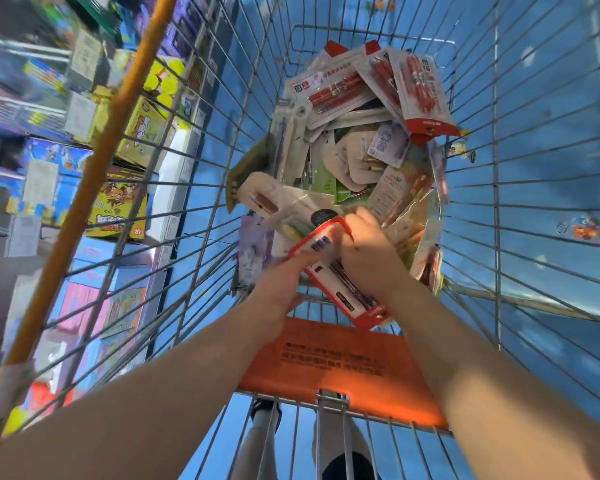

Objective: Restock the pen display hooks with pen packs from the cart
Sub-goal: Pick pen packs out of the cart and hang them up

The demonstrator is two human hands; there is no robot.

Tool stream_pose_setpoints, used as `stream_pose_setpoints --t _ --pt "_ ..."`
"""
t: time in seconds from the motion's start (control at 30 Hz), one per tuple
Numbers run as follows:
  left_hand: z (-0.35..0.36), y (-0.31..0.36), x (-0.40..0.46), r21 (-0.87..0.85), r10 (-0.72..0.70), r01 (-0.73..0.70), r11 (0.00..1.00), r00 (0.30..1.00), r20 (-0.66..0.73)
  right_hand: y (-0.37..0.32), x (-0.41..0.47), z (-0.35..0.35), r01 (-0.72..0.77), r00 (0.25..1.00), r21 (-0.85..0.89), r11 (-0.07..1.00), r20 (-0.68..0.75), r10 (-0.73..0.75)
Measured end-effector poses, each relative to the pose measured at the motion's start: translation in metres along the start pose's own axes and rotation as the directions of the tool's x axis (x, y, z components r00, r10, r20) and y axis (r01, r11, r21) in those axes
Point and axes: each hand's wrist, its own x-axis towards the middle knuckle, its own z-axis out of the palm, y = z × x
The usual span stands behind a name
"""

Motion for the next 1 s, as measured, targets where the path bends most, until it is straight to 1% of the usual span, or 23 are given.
stream_pose_setpoints --t 0.07,0.13,0.2,0.3,0.4,0.47,0.53,0.6,0.7,0.77,0.8,0.87,1.0 --pt "0.003 0.007 -0.004 -0.016 0.074 -0.073 0.997 0.996 0.042 -0.005 -0.004 -0.002 0.067 0.992 0.102 0.992 -0.112 -0.056" --pt "0.006 0.014 -0.008 -0.017 0.153 -0.152 0.988 0.986 0.069 -0.012 -0.006 -0.007 0.115 0.974 0.215 0.970 -0.215 -0.067" --pt "0.006 0.018 -0.009 -0.055 0.213 -0.209 0.976 0.974 0.077 -0.020 -0.007 -0.012 0.093 0.961 0.291 0.952 -0.278 -0.009" --pt "0.005 0.026 -0.018 -0.097 0.259 -0.256 0.962 0.966 0.019 -0.035 -0.010 -0.021 0.067 0.926 0.403 0.913 -0.365 0.093" --pt "0.004 0.033 -0.033 -0.115 0.307 -0.302 0.946 0.951 0.027 -0.050 -0.018 -0.033 0.065 0.909 0.526 0.848 -0.381 0.166" --pt "0.003 0.039 -0.041 -0.110 0.359 -0.348 0.931 0.927 0.107 -0.058 -0.023 -0.042 0.094 0.907 0.565 0.820 -0.388 0.164" --pt "0.004 0.044 -0.048 -0.047 0.396 -0.395 0.917 0.895 0.207 -0.066 -0.030 -0.049 0.130 0.908 0.588 0.798 -0.395 0.143" --pt "0.006 0.048 -0.058 -0.037 0.408 -0.415 0.909 0.870 0.276 -0.069 -0.037 -0.055 0.135 0.911 0.592 0.795 -0.389 0.135" --pt "0.011 0.052 -0.066 -0.052 0.405 -0.411 0.910 0.858 0.315 -0.074 -0.044 -0.062 0.096 0.903 0.569 0.817 -0.395 0.169" --pt "0.012 0.053 -0.073 0.015 0.399 -0.426 0.904 0.857 0.327 -0.080 -0.051 -0.067 0.091 0.900 0.574 0.814 -0.398 0.179" --pt "0.012 0.054 -0.076 0.055 0.392 -0.429 0.902 0.865 0.312 -0.083 -0.054 -0.068 0.110 0.903 0.598 0.794 -0.394 0.172" --pt "0.012 0.055 -0.086 0.114 0.386 -0.426 0.897 0.883 0.268 -0.087 -0.061 -0.070 0.157 0.913 0.672 0.724 -0.378 0.153" --pt "0.010 0.062 -0.111 0.127 0.407 -0.444 0.887 0.881 0.241 -0.095 -0.072 -0.072 0.235 0.917 0.768 0.595 -0.378 0.125"
